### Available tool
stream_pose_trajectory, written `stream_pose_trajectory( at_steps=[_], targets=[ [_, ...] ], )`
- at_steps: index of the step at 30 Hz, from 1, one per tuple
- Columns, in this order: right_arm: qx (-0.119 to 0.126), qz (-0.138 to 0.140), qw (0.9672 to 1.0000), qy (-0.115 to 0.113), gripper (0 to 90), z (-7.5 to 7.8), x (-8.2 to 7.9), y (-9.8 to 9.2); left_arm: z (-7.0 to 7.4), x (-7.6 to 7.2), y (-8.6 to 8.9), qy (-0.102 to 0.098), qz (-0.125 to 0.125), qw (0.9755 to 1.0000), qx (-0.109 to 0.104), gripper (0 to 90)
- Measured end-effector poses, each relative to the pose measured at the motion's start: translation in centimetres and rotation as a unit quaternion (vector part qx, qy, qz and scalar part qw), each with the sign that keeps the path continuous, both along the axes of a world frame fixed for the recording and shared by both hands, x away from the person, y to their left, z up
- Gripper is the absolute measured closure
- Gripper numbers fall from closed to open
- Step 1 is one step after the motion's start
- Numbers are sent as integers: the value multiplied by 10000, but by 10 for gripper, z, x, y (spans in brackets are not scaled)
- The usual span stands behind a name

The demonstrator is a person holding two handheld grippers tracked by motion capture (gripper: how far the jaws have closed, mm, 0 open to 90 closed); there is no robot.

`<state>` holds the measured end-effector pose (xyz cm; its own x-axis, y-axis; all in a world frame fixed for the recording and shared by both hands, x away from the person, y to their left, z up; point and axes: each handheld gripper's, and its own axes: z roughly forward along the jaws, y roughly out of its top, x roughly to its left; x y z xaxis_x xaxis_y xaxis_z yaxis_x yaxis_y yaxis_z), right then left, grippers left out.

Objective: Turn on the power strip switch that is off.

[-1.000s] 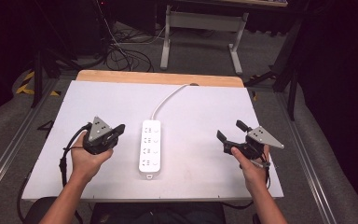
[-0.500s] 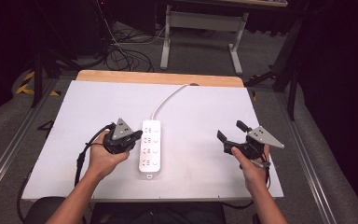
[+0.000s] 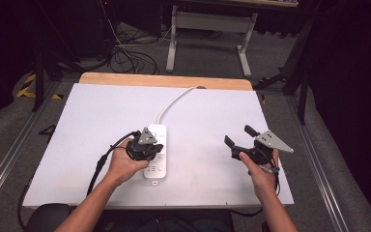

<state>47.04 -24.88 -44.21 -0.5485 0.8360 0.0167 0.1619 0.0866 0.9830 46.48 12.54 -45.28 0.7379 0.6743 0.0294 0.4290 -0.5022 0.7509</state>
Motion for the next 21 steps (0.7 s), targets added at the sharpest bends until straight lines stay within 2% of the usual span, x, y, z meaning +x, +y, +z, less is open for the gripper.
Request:
stream_pose_trajectory(
  at_steps=[3, 6, 11, 21],
  targets=[
    [-6, -2, 10000, 20, 109, 0, 0, 0, -6, 1, -5, 162, -74, 9998, 57, 900],
    [-3, 4, 10000, 37, 109, 0, 0, 0, -7, 0, -6, 208, -110, 9997, 84, 900],
    [-2, 23, 10000, 69, 108, 0, 0, 0, -7, -2, -7, 253, -133, 9995, 96, 900],
    [-16, -28, 10000, 88, 108, 0, 1, -1, -8, -5, -9, 245, -7, 9997, 95, 900]
  ],
)
